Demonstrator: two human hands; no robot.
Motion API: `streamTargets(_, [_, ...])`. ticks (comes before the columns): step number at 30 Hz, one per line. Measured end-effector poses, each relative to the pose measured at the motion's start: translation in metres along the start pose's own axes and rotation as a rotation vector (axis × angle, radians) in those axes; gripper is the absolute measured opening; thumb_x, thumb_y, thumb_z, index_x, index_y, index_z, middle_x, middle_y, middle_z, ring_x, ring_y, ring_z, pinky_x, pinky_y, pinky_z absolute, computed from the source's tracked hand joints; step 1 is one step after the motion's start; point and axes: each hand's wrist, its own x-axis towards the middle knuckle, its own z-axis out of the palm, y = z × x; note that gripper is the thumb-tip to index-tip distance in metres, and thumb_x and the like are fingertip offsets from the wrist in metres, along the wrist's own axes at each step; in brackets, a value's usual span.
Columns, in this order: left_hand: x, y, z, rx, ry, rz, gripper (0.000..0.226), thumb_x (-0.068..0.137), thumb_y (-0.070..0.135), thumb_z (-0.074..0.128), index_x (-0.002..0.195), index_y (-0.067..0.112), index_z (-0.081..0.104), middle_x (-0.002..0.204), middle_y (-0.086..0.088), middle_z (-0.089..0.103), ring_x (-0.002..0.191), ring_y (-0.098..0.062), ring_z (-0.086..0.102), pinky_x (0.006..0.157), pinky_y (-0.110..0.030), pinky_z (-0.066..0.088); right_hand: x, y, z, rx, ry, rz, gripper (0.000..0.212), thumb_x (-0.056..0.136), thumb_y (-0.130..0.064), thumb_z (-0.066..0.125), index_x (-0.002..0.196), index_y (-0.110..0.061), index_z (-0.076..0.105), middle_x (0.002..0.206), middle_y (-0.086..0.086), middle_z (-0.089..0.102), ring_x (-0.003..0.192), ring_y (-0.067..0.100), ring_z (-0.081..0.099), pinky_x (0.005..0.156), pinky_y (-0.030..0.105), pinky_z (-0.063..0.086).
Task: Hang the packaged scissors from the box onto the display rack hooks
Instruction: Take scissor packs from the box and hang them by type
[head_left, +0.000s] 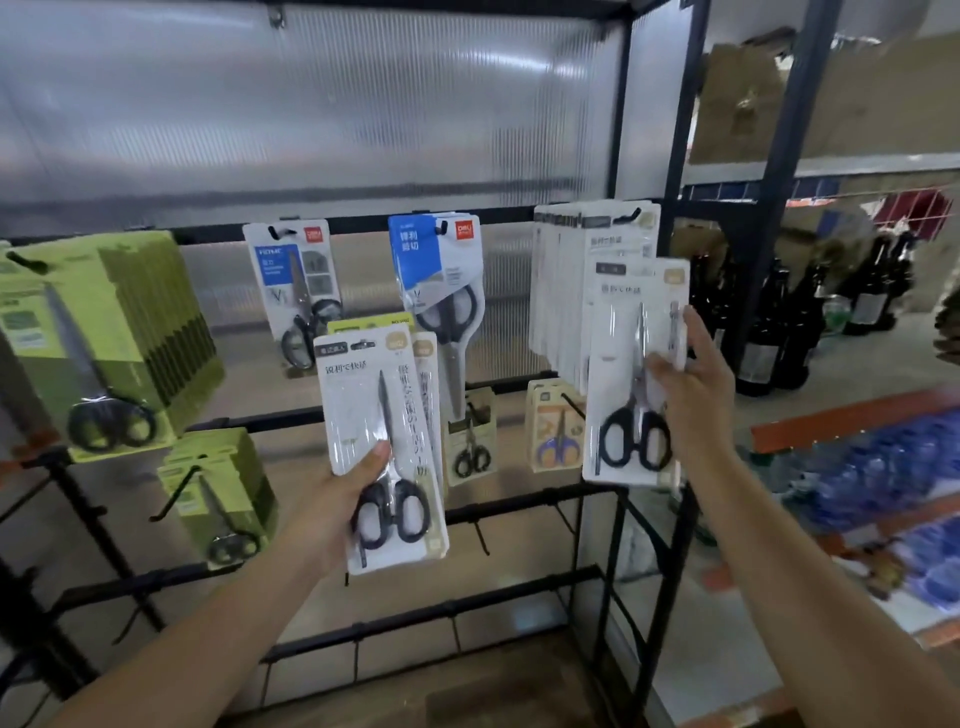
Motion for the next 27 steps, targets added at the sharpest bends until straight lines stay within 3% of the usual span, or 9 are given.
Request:
streamTargets(2, [0.004, 0.008, 0.004, -0.038, -0.009, 0.057, 0.045, 0.079, 0.042, 0.065, 0.108, 0.008, 0.065, 0.087, -0.019, 0.067, 0.049, -0.018, 0.059, 0.045, -0.024, 0.047, 0.028, -0.019, 0.006, -0.037, -0.014, -0.019, 0.051, 0.090, -0.004, 0.054, 0.135, -0.027, 0.048, 0.113, -0.018, 0.062, 0.089, -0.009, 0.063, 0.075, 0.011, 0.051])
streamTargets(5, [0.008, 0.015, 0.009, -0.055, -0.007, 0.081, 0.044, 0.077, 0.043, 0.066, 0.106, 0.009, 0.066, 0.073, -0.011, 0.070, 0.045, -0.014, 0.059, 0.043, -0.024, 0.047, 0.062, -0.035, 0.012, -0.150, -0.009, -0.021, 0.049, 0.091, -0.006, 0.052, 0.137, -0.021, 0.046, 0.134, -0.002, 0.054, 0.114, 0.012, 0.057, 0.098, 0.029, 0.046])
streamTargets(7, [0.009, 0.016, 0.011, -0.073, -0.006, 0.074, 0.047, 0.076, 0.042, 0.066, 0.107, 0.008, 0.065, 0.070, -0.010, 0.070, 0.043, -0.013, 0.059, 0.043, -0.023, 0.047, 0.076, -0.038, 0.012, -0.201, -0.002, 0.006, 0.049, 0.091, -0.005, 0.052, 0.137, -0.022, 0.047, 0.136, -0.001, 0.053, 0.116, 0.021, 0.055, 0.101, 0.032, 0.043])
streamTargets(10, [0.010, 0.016, 0.012, -0.098, -0.024, 0.071, 0.050, 0.076, 0.040, 0.067, 0.111, 0.005, 0.063, 0.083, -0.013, 0.072, 0.051, -0.015, 0.065, 0.045, -0.023, 0.050, 0.090, -0.035, 0.006, -0.332, -0.040, 0.011, 0.047, 0.092, -0.008, 0.052, 0.136, -0.024, 0.047, 0.136, -0.001, 0.053, 0.104, 0.025, 0.061, 0.084, 0.022, 0.047])
streamTargets(13, [0.011, 0.015, 0.011, -0.082, -0.008, 0.081, 0.051, 0.074, 0.042, 0.068, 0.111, 0.007, 0.064, 0.077, -0.008, 0.073, 0.049, -0.013, 0.064, 0.042, -0.021, 0.049, 0.098, -0.032, 0.001, -0.523, -0.045, -0.011, 0.046, 0.092, -0.018, 0.051, 0.136, -0.032, 0.046, 0.137, 0.001, 0.052, 0.089, 0.021, 0.063, 0.062, 0.010, 0.042])
streamTargets(16, [0.013, 0.017, 0.013, -0.060, 0.023, 0.093, 0.050, 0.071, 0.045, 0.069, 0.103, 0.008, 0.067, 0.072, -0.007, 0.073, 0.051, -0.014, 0.066, 0.042, -0.023, 0.049, 0.101, -0.034, 0.007, -0.688, -0.071, -0.028, 0.048, 0.092, -0.024, 0.046, 0.138, -0.038, 0.041, 0.138, 0.003, 0.051, 0.068, 0.006, 0.052, 0.060, 0.015, 0.036])
streamTargets(20, [0.015, 0.021, 0.015, -0.107, 0.016, 0.101, 0.044, 0.066, 0.047, 0.073, 0.096, 0.016, 0.070, 0.081, -0.010, 0.074, 0.063, -0.021, 0.070, 0.050, -0.029, 0.053, 0.088, -0.026, 0.014, -0.691, -0.045, -0.013, 0.051, 0.094, -0.020, 0.046, 0.141, -0.037, 0.036, 0.137, 0.007, 0.048, 0.093, 0.021, 0.058, 0.066, 0.021, 0.039])
streamTargets(24, [0.013, 0.025, 0.023, -0.195, -0.020, 0.132, 0.030, 0.070, 0.042, 0.073, 0.092, 0.021, 0.073, 0.098, -0.013, 0.073, 0.086, -0.031, 0.071, 0.068, -0.040, 0.057, 0.046, -0.014, 0.028, -0.559, 0.143, -0.169, 0.050, 0.086, 0.000, 0.052, 0.132, -0.017, 0.049, 0.123, 0.006, 0.042, 0.110, 0.017, 0.040, 0.089, 0.019, 0.031])
streamTargets(27, [0.010, 0.035, 0.042, -0.233, -0.067, 0.127, 0.015, 0.074, 0.037, 0.071, 0.085, 0.028, 0.075, 0.097, -0.009, 0.074, 0.088, -0.030, 0.071, 0.079, -0.049, 0.055, -0.001, -0.015, 0.054, -0.424, -0.223, -0.112, 0.023, 0.089, -0.014, 0.057, 0.111, -0.022, 0.058, 0.104, -0.006, 0.056, 0.095, 0.005, 0.055, 0.072, 0.009, 0.041])
